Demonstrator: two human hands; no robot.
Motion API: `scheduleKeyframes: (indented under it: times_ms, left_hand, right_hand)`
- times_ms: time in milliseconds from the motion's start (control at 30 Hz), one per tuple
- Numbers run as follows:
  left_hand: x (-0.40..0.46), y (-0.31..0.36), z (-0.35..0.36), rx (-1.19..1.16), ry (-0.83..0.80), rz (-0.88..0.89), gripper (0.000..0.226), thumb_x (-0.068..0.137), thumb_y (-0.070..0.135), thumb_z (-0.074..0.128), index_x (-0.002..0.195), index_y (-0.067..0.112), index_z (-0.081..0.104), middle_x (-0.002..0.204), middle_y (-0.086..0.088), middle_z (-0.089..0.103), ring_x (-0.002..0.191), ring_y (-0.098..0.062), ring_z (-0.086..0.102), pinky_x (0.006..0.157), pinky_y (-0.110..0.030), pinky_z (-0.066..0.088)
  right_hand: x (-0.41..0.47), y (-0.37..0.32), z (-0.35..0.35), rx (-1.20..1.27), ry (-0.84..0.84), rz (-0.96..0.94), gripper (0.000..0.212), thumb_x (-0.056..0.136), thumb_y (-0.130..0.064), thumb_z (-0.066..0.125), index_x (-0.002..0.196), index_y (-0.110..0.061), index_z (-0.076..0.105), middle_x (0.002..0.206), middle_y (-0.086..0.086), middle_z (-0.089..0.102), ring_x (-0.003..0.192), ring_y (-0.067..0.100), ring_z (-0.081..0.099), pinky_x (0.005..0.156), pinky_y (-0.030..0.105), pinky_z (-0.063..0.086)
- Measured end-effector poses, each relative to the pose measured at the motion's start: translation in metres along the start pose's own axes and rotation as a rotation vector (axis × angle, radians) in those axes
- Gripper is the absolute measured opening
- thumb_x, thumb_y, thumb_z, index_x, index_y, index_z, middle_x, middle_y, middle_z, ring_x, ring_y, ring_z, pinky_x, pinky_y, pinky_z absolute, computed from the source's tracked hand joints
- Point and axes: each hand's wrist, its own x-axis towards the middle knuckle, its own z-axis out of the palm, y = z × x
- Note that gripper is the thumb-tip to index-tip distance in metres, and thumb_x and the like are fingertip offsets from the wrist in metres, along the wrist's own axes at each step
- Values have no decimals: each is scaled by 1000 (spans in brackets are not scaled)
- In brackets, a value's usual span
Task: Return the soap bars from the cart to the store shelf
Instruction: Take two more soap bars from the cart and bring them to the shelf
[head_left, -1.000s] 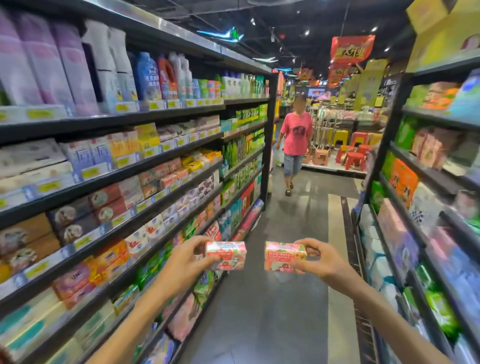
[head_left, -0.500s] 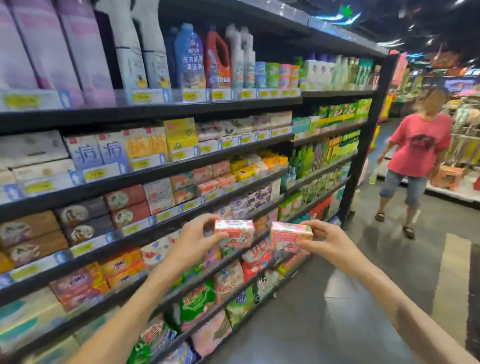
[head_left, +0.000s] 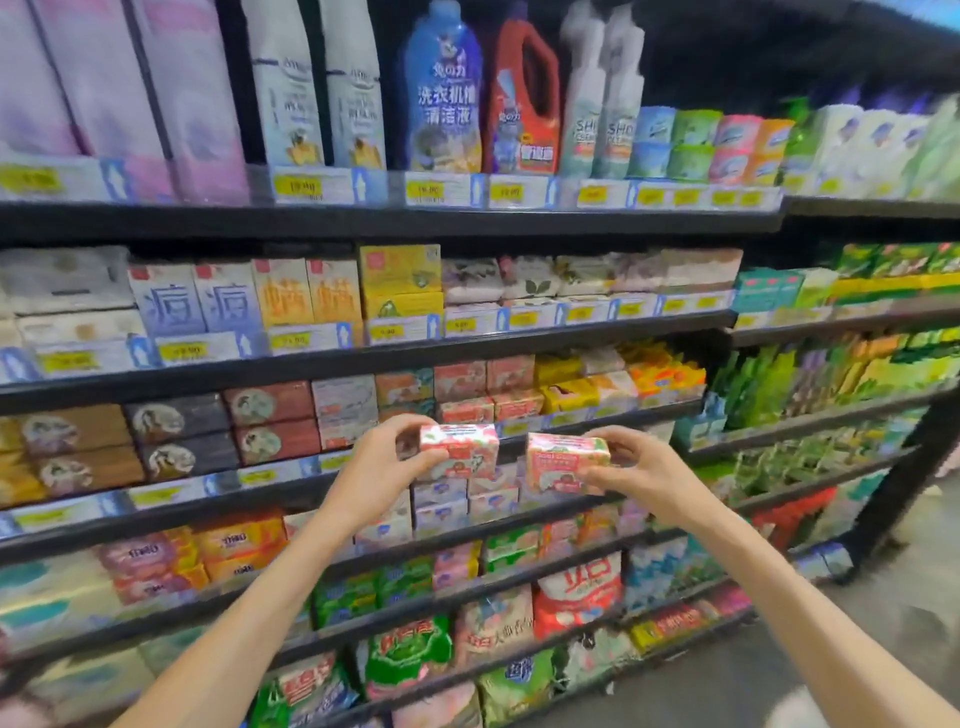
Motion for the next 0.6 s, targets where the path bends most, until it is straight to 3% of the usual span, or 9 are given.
scheduleKeyframes:
  times_ms: [100, 200, 333, 400, 500, 600]
  left_hand:
    - [27, -5, 13, 14, 20, -50, 31, 86, 40, 74, 114, 36, 61, 107, 30, 60, 97, 18, 54, 78, -3, 40]
    - [53, -13, 24, 27, 44, -81, 35, 86, 44, 74, 118, 37, 62, 119, 20, 63, 110, 1, 57, 91, -21, 45]
    - [79, -24, 36, 40, 90, -141, 46, 84, 52, 73, 125, 34, 61, 120, 15, 65, 110, -4, 60, 97, -32, 50]
    - [88, -27, 40, 52, 109, -165, 50, 82, 53, 74, 126, 33, 62, 118, 14, 66, 108, -3, 62, 97, -34, 53]
    - [102, -30, 45, 75, 118, -185, 45, 84, 47, 75, 124, 30, 63, 113, 14, 69, 103, -2, 65, 94, -34, 55]
    - [109, -29, 49, 48, 153, -222, 37, 84, 41, 76, 117, 31, 63, 108, 15, 70, 100, 1, 65, 93, -30, 54]
  right_hand:
    - [40, 13, -7, -14, -29, -31, 41, 80, -23, 81, 117, -20, 64, 103, -1, 74, 90, 8, 71, 71, 22, 56]
    - [79, 25, -14, -38, -59, -54, 45, 76, -36, 83, 116, -30, 62, 100, -3, 73, 89, 4, 70, 77, 23, 58]
    - [120, 46, -17, -67, -81, -86, 74, 64, -66, 81, 126, -32, 61, 112, -10, 70, 103, 7, 67, 92, 40, 56]
    - [135, 54, -15, -62, -96, -100, 70, 66, -60, 82, 126, -29, 61, 113, -12, 69, 104, 4, 66, 94, 38, 55]
    - [155, 53, -16, -53, -121, -95, 47, 74, -40, 82, 116, -29, 63, 107, -14, 70, 97, -3, 65, 89, 25, 55]
    - [175, 56, -17, -61, -151, -127, 43, 75, -41, 82, 112, -33, 62, 105, -18, 69, 97, -3, 64, 86, 21, 53]
